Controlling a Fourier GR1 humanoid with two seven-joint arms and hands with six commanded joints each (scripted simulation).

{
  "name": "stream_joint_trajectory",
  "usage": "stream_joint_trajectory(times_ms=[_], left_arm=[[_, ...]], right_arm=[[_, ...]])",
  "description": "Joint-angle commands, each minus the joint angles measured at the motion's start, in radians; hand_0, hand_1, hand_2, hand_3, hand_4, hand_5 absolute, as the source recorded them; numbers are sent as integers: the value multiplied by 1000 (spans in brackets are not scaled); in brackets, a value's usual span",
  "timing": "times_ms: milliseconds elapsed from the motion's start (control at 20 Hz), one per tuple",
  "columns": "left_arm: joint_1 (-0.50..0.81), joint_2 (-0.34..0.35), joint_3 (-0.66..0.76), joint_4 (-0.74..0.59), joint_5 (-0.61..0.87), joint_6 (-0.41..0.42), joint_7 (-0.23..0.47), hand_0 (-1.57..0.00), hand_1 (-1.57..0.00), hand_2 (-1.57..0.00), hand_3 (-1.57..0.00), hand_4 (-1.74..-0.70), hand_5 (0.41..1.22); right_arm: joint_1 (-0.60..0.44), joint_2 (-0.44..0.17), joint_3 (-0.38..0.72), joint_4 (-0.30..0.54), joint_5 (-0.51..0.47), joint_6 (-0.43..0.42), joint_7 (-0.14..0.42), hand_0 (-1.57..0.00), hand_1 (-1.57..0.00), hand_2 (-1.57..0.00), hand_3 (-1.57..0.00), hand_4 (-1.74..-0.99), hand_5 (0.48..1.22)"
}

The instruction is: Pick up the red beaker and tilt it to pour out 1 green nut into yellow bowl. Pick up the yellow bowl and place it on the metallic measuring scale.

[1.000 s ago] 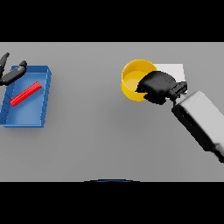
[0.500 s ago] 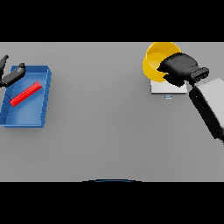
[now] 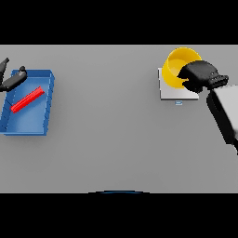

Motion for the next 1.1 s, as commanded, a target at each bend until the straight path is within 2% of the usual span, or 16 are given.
stream_joint_trajectory(times_ms=[0,150,250,350,400,450,500,600,750,800,900,1050], left_arm=[[-1,-7,0,12,0,3,-9,1,1,1,1,-859,807],[-8,-4,2,11,2,1,6,1,1,1,1,-851,802],[-3,3,9,21,6,-6,-14,1,1,1,1,-847,796],[2,4,8,9,11,-11,-15,1,1,1,1,-844,783],[-4,0,5,10,9,-9,-8,1,1,1,1,-842,780],[-9,4,2,13,4,-10,-3,1,1,1,1,-838,779],[-3,-4,-1,9,3,-3,-3,1,1,1,1,-836,775],[-4,-10,-4,12,-3,3,-1,1,1,1,1,-836,774],[3,-10,2,6,7,2,-10,1,1,1,1,-839,764],[-1,-17,0,4,9,4,-5,1,1,1,1,-840,764],[-2,-6,3,13,6,-1,-9,1,1,1,1,-831,754],[-4,-9,1,10,7,-2,0,1,1,1,1,-835,752]], right_arm=[[-6,12,-3,17,1,1,11,-1571,-1571,-1390,-1361,-1741,1221],[-6,25,-8,43,9,-21,0,-1571,-1571,-1380,-1392,-1741,1221],[-11,32,-9,67,17,-17,4,-1571,-1571,-1380,-1417,-1741,1221],[-4,27,-13,74,18,-18,-19,-1571,-1571,-1374,-1448,-1741,1221],[1,28,-17,64,18,-12,-4,-1571,-1571,-1404,-1376,-1741,1221],[-3,20,-23,66,16,-5,-14,-1565,-1496,-1437,-1249,-1741,1221],[-3,25,-24,67,21,0,1,-1558,-1428,-1343,-1110,-1682,1221],[-1,25,-41,69,2,14,1,-1335,-1125,-1007,-816,-1592,1074],[2,45,-58,66,-24,43,25,-757,-673,-579,-476,-1513,923],[3,48,-63,61,-33,61,39,-605,-556,-470,-391,-1496,890],[9,46,-57,61,-28,56,34,-387,-380,-300,-258,-1476,847],[1,36,-45,56,-19,76,28,-198,-194,-153,-131,-1435,817]])
